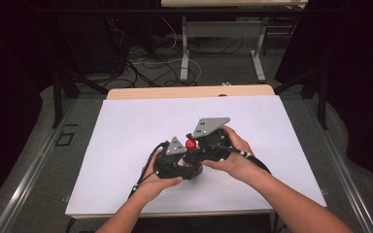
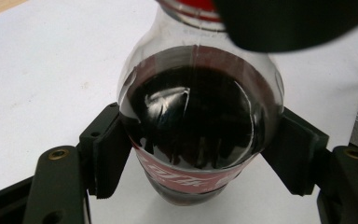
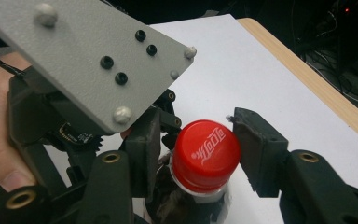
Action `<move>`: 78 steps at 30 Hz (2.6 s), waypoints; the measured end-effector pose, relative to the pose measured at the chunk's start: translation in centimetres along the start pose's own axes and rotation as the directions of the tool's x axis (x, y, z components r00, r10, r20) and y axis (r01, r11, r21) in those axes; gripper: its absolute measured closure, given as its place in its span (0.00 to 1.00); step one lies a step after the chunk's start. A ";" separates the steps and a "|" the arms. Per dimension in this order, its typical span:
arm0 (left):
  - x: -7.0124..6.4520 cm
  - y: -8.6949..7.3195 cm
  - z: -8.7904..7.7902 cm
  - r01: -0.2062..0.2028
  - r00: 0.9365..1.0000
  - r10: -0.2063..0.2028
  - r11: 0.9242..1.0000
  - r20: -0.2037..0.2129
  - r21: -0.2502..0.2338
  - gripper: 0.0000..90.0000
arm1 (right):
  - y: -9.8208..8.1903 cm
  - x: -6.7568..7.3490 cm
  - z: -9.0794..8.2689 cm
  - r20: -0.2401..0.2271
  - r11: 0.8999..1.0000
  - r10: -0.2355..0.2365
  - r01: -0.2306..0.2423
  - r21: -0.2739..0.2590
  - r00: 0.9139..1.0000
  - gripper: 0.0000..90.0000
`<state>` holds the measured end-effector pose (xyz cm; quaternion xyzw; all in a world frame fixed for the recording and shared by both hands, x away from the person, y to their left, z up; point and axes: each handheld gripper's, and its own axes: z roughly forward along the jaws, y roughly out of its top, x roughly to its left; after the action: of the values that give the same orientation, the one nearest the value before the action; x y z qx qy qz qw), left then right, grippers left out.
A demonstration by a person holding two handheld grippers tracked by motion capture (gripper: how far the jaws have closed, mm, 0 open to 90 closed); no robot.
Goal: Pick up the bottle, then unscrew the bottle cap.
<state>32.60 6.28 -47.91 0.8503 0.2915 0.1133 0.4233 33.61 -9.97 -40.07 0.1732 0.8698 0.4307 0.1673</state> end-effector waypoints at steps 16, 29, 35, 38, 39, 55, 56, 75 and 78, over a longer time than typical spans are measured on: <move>-0.2 0.1 -0.4 -0.029 0.999 0.029 1.000 0.017 -0.010 0.33 | 1.0 -2.3 -0.4 -0.185 0.996 -0.069 0.078 0.040 0.980 0.68; 0.1 0.1 -0.4 -0.025 1.000 0.026 0.999 0.013 -0.023 0.33 | 1.1 -2.3 -1.0 -0.197 0.989 -0.147 0.150 0.000 0.969 0.51; 0.6 0.2 -0.7 -0.025 1.000 0.025 1.000 0.003 0.001 0.33 | 1.0 -1.0 -1.2 -0.079 0.996 -0.089 0.090 0.005 0.993 0.47; 0.6 0.1 -0.5 0.005 1.000 -0.006 1.000 -0.012 -0.019 0.33 | 0.7 -0.3 -1.3 -0.009 0.998 -0.063 0.063 0.007 0.998 0.50; 0.6 0.1 -0.5 0.011 1.000 -0.011 1.000 -0.015 -0.017 0.33 | 0.7 -0.3 -1.3 -0.009 0.998 -0.063 0.063 0.007 0.998 0.50; 0.4 0.1 -0.3 0.021 0.999 -0.021 1.000 -0.029 -0.003 0.33 | 0.5 0.4 0.0 0.101 0.996 0.086 -0.084 -0.023 0.991 0.67; 0.5 0.1 -0.3 0.016 0.999 -0.016 1.000 -0.033 -0.003 0.33 | 0.5 0.4 0.0 0.101 0.996 0.086 -0.084 -0.023 0.991 0.67; 0.0 0.2 -0.3 -0.025 0.999 0.025 1.000 0.021 0.001 0.33 | 1.1 -3.6 -0.7 -0.260 0.995 -0.081 0.091 0.027 0.962 0.68; -0.2 0.1 -0.2 -0.026 0.999 0.026 1.000 0.030 0.002 0.33 | 1.3 -4.0 -1.0 -0.310 0.991 -0.122 0.131 0.009 0.943 0.68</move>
<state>32.42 6.28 -47.66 0.8562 0.2741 0.1056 0.4250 36.88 -11.70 -37.93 0.0501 0.9007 0.4282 0.0540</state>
